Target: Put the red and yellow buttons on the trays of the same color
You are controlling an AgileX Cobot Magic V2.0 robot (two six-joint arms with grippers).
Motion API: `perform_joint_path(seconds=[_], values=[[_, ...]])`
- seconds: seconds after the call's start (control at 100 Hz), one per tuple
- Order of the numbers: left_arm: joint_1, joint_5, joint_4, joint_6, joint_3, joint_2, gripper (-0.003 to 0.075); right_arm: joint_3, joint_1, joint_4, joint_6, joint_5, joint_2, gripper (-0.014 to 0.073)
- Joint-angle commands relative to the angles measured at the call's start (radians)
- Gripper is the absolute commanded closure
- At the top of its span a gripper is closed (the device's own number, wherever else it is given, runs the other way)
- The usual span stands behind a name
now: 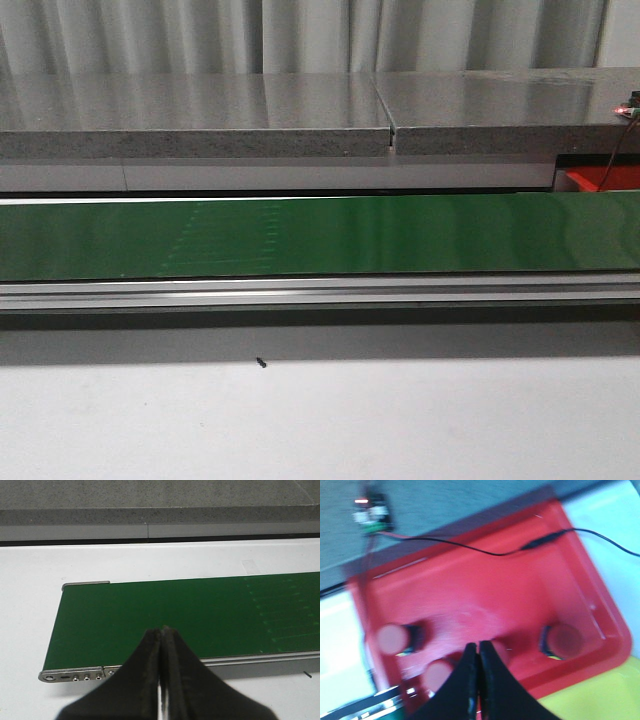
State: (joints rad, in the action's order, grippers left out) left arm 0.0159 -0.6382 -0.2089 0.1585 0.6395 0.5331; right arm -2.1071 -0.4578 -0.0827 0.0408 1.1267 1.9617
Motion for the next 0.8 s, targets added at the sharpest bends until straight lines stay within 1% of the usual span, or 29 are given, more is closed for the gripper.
perform_joint_path(seconds=[0.0, 0.27, 0.48, 0.65, 0.79], values=[[-0.006, 0.077, -0.019, 0.001, 0.027, 0.002, 0.0741, -0.033, 0.063, -0.004, -0.033, -0.021, -0.101, 0.0659], [-0.006, 0.077, -0.019, 0.001, 0.027, 0.002, 0.0741, -0.031, 0.246, -0.008, -0.041, 0.013, -0.195, 0.0659], [-0.006, 0.077, -0.019, 0.001, 0.027, 0.002, 0.0741, -0.023, 0.369, -0.022, -0.041, 0.018, -0.251, 0.0659], [-0.006, 0.077, -0.019, 0.001, 0.027, 0.002, 0.0741, 0.028, 0.441, -0.041, -0.041, 0.005, -0.306, 0.0659], [-0.006, 0.077, -0.019, 0.001, 0.027, 0.002, 0.0741, 0.114, 0.462, -0.041, -0.041, -0.045, -0.377, 0.0659]])
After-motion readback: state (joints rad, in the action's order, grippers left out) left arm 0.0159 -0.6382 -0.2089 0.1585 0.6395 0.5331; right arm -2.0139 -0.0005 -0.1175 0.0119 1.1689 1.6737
